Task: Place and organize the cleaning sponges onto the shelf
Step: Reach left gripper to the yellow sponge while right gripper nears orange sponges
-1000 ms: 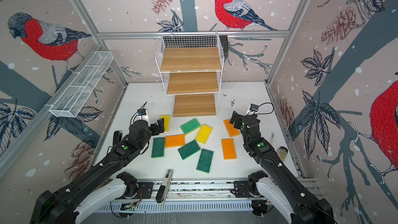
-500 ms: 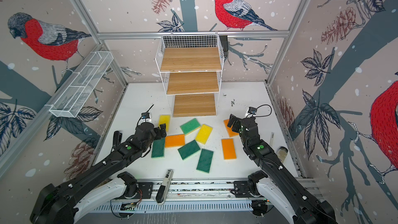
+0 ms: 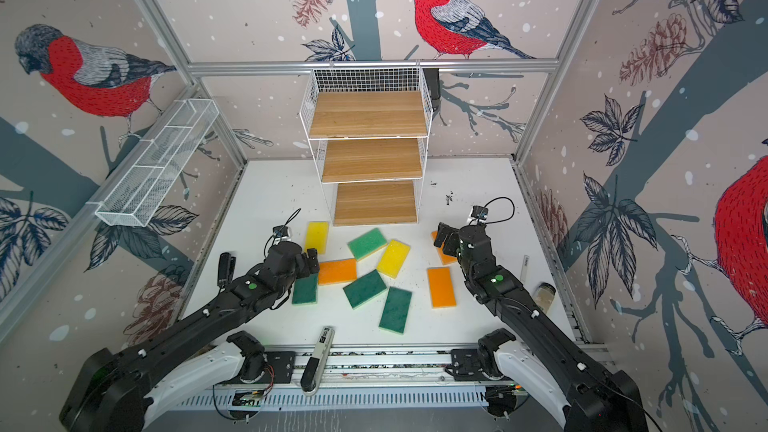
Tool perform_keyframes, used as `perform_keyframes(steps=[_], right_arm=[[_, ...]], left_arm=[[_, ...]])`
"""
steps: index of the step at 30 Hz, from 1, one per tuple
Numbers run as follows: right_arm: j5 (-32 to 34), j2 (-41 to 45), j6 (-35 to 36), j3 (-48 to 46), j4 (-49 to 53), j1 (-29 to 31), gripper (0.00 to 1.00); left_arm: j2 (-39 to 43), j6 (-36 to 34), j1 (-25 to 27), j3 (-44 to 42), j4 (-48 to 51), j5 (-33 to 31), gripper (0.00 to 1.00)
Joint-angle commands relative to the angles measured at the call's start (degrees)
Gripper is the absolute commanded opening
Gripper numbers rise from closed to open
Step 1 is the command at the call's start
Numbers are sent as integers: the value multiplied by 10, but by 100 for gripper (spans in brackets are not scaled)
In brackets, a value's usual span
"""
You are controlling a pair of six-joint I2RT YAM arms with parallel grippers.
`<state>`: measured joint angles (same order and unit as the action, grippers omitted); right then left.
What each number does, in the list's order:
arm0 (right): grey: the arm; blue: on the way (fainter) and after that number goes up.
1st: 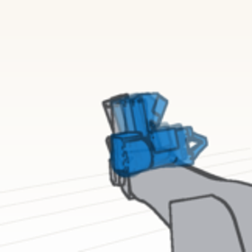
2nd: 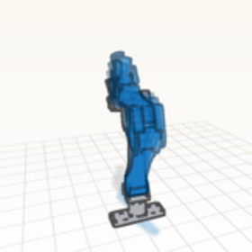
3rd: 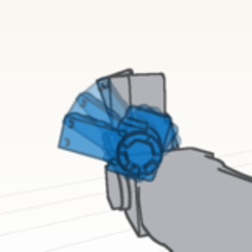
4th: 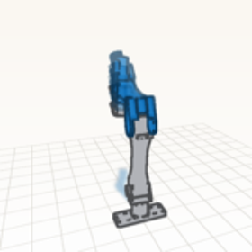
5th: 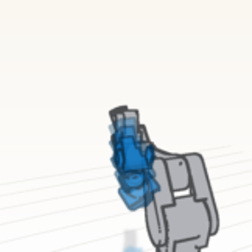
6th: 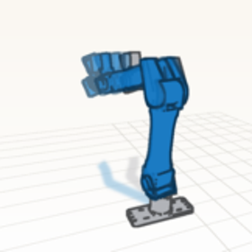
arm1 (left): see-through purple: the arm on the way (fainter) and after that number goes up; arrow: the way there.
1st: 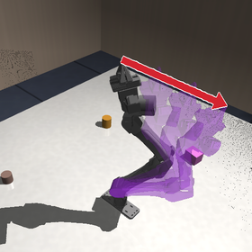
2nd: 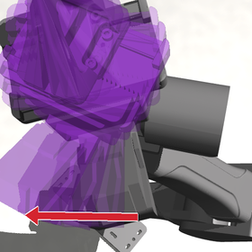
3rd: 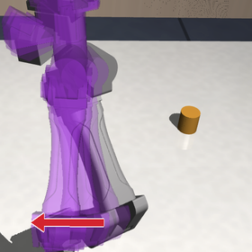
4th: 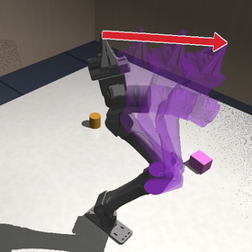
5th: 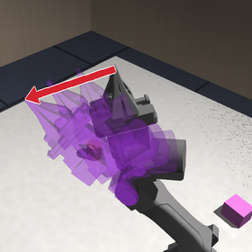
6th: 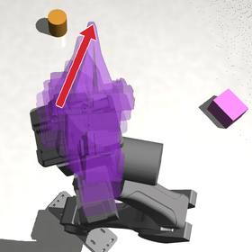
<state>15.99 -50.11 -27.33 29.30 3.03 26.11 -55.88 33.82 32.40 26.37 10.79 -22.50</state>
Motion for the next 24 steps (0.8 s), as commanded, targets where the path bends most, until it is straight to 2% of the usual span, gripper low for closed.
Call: perform_keyframes(steps=[1, 7, 11, 14, 19, 24], right_arm=[[-1, -5, -8, 3, -25, 3, 100], [1, -17, -6, 5, -27, 3, 100], [2, -24, -6, 6, -29, 3, 100], [3, -26, -7, 5, -30, 3, 100], [5, -23, -7, 4, -25, 3, 100], [12, -20, -6, 2, -23, 3, 100]], left_arm=[[-32, -25, 0, 13, -30, 4, 97], [-107, -33, 0, 41, -39, -22, 97], [-160, -64, -4, 64, -46, -39, 97], [-196, -83, -5, 72, -70, -25, 97], [-242, -77, -11, 91, -63, -39, 97], [-258, -81, -35, 78, -95, 0, 97]])
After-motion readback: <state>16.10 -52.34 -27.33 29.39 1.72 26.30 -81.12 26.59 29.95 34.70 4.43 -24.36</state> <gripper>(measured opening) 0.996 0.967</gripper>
